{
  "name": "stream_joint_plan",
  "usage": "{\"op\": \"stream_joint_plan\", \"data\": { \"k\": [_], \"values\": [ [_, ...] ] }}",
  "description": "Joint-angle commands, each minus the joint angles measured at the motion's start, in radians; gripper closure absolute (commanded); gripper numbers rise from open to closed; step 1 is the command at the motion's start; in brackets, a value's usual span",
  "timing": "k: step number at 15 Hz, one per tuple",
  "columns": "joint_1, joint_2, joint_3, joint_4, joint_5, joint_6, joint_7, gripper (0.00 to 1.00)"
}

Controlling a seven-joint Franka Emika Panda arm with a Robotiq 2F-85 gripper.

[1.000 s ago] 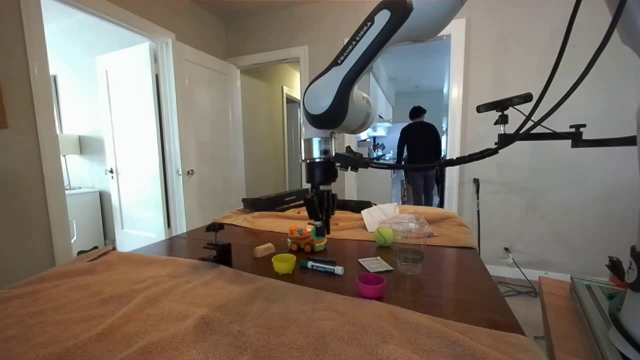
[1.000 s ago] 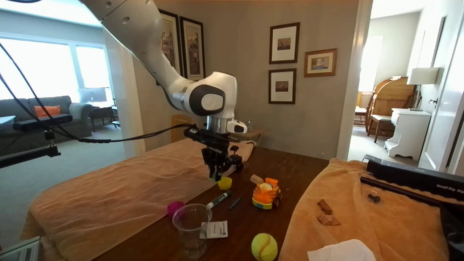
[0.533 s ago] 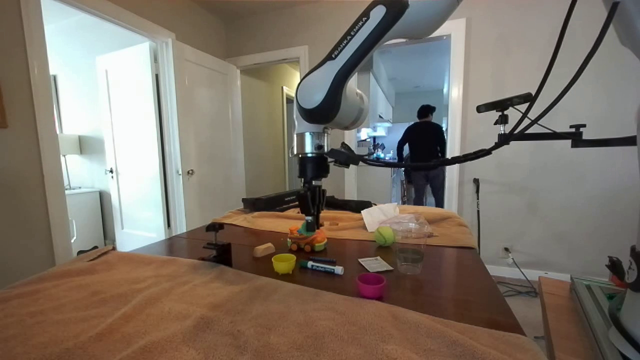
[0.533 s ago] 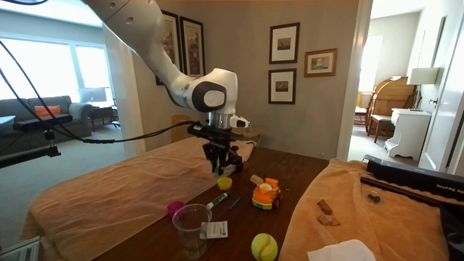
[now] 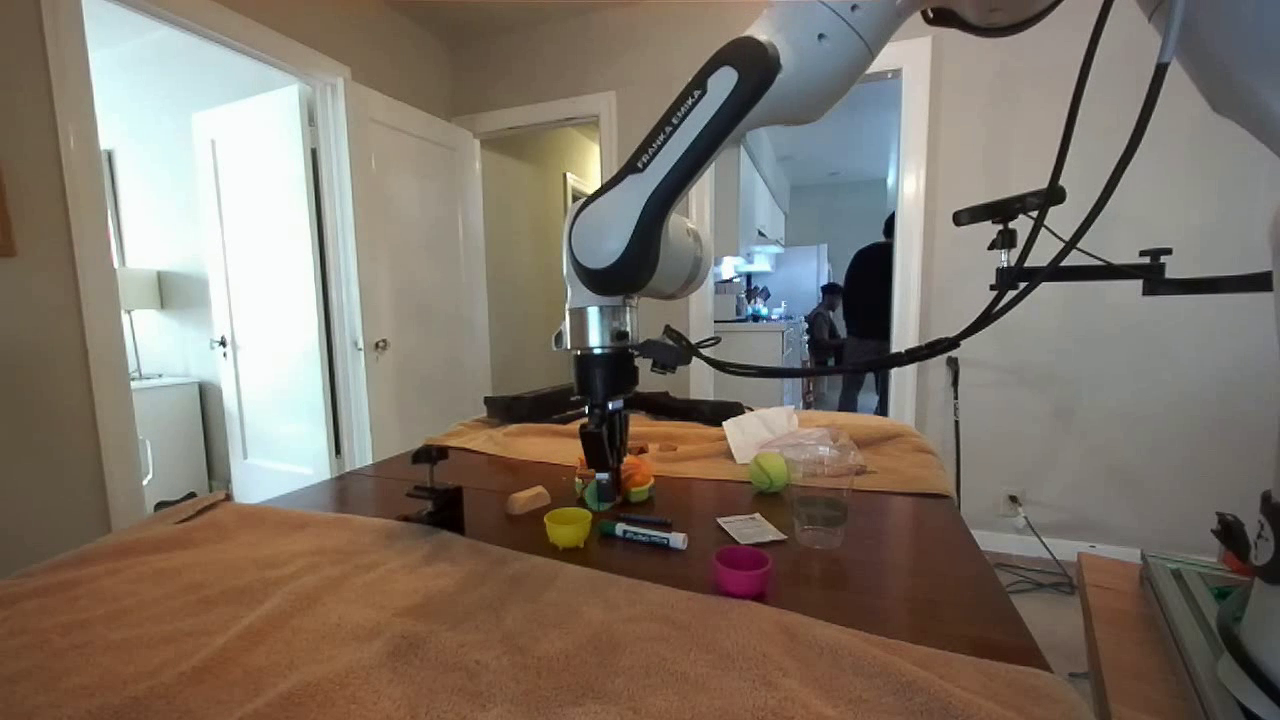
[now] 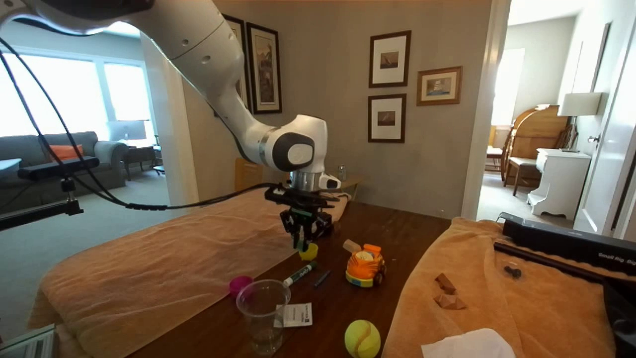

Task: Put the green ball in the yellow bowl.

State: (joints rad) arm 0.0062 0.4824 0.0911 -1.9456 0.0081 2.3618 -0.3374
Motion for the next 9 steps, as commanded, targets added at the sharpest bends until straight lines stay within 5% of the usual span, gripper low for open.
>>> {"op": "stream_joint_plan", "data": {
  "k": [1, 9],
  "values": [
    [0.010, 0.059, 0.000, 0.059, -0.059, 0.028, -0.020, 0.93],
    [0.010, 0.070, 0.012, 0.078, -0.078, 0.059, -0.049, 0.93]
  ]
}}
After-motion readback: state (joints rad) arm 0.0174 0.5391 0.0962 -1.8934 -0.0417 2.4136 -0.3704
